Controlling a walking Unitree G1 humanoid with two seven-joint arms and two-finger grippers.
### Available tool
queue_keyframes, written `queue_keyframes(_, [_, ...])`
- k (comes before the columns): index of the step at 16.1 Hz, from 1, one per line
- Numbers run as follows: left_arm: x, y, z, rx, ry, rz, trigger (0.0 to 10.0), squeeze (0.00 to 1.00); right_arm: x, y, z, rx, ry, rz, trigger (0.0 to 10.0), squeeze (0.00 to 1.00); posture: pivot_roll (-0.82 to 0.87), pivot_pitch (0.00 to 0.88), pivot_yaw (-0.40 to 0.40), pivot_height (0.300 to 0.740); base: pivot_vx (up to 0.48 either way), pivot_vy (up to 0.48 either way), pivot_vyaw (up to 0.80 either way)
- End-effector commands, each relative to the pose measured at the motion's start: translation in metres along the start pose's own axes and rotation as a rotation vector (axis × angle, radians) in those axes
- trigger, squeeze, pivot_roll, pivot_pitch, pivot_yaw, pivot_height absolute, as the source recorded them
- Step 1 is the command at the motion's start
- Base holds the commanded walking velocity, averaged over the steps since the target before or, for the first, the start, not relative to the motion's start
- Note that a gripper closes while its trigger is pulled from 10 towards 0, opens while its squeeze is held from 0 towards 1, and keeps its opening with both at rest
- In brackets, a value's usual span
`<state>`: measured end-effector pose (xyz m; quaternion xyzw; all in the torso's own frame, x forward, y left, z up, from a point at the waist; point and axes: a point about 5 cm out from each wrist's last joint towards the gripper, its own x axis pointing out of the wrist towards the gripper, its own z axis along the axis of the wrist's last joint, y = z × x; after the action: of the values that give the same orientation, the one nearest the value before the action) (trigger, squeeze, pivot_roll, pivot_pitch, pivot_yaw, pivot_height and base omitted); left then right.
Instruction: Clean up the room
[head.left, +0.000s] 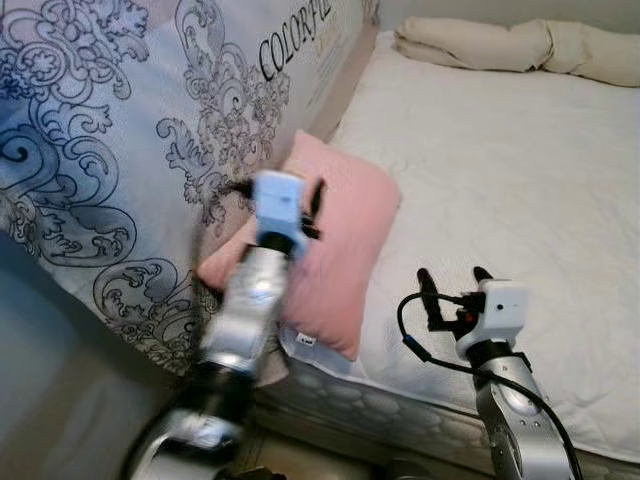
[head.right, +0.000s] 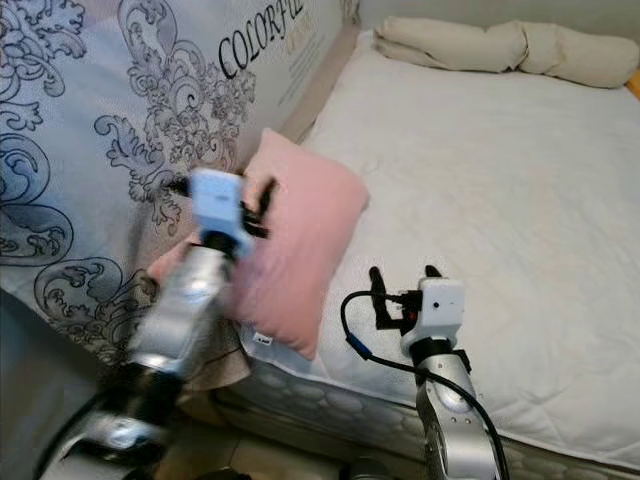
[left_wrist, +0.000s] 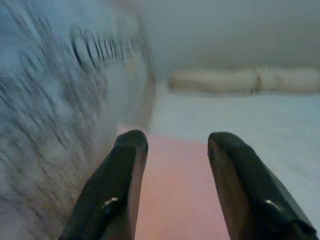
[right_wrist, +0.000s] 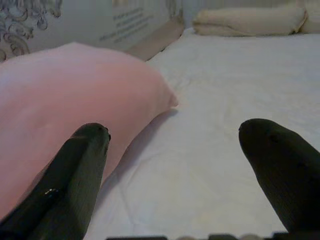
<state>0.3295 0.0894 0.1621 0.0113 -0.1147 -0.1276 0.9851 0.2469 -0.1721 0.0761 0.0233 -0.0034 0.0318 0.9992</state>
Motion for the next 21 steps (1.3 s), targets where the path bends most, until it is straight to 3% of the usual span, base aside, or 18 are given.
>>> queue_keyframes(1, [-0.005,0.009,0.006,0.051,-0.054,-0.004,10.0,0.00,0.002,-0.006,0.010,-0.009,-0.065,-0.038,10.0,0.19,-0.12,0.000,0.010,0.736,0.000,0.000,0.00])
queue_keyframes(3, [-0.022,0.034,-0.006,0.098,-0.016,0.014,10.0,0.00,-0.006,-0.010,0.013,-0.011,-0.091,-0.062,10.0,0.19,-0.11,0.000,0.010,0.736,0.000,0.000,0.00])
queue_keyframes(4, [-0.036,0.044,-0.016,0.173,0.016,0.005,10.0,0.00,-0.012,-0.012,0.012,-0.010,-0.087,-0.068,10.0,0.19,-0.10,0.000,0.011,0.736,0.000,0.000,0.00])
queue_keyframes(5, [-0.043,0.045,-0.022,0.176,0.040,-0.007,10.0,0.00,-0.015,-0.013,0.011,-0.008,-0.082,-0.072,10.0,0.18,-0.10,0.000,0.011,0.736,0.000,0.000,0.00])
queue_keyframes(6, [-0.059,0.043,-0.037,0.194,0.103,-0.061,10.0,0.00,-0.020,-0.016,0.008,-0.004,-0.073,-0.077,10.0,0.18,-0.09,0.000,0.011,0.736,0.000,0.000,0.00])
queue_keyframes(8, [-0.067,0.043,-0.044,0.183,0.138,-0.058,10.0,0.00,-0.021,-0.018,0.007,-0.002,-0.074,-0.079,10.0,0.18,-0.09,0.000,0.011,0.736,0.000,0.000,0.00])
queue_keyframes(10, [-0.085,0.045,-0.050,0.073,0.176,-0.080,10.0,0.00,-0.022,-0.022,0.006,0.004,-0.076,-0.095,10.0,0.18,-0.08,0.000,0.015,0.736,0.000,0.000,0.00])
queue_keyframes(11, [-0.086,0.050,-0.048,0.048,0.168,-0.071,10.0,0.00,-0.023,-0.022,0.006,0.005,-0.077,-0.102,10.0,0.18,-0.08,0.000,0.019,0.736,0.000,0.000,0.00])
queue_keyframes(16, [-0.061,0.060,-0.038,0.067,0.127,-0.071,10.0,0.00,-0.021,-0.021,0.002,0.026,-0.069,-0.142,10.0,0.17,-0.10,0.000,0.049,0.736,0.000,0.000,0.00])
queue_keyframes(17, [-0.060,0.062,-0.040,0.079,0.135,-0.064,10.0,0.77,-0.020,-0.021,0.001,0.025,-0.063,-0.148,10.0,0.17,-0.10,0.000,0.051,0.736,0.000,0.000,0.00])
queue_keyframes(18, [-0.059,0.061,-0.041,0.052,0.137,-0.058,10.0,1.00,-0.016,-0.019,0.002,0.024,-0.069,-0.144,10.0,0.17,-0.10,0.000,0.049,0.736,0.000,0.000,0.00])
queue_keyframes(21, [-0.053,0.050,-0.043,0.021,0.137,-0.070,10.0,1.00,-0.001,-0.017,0.010,0.022,-0.101,-0.136,10.0,0.17,-0.10,0.000,0.041,0.736,0.000,0.000,0.00])
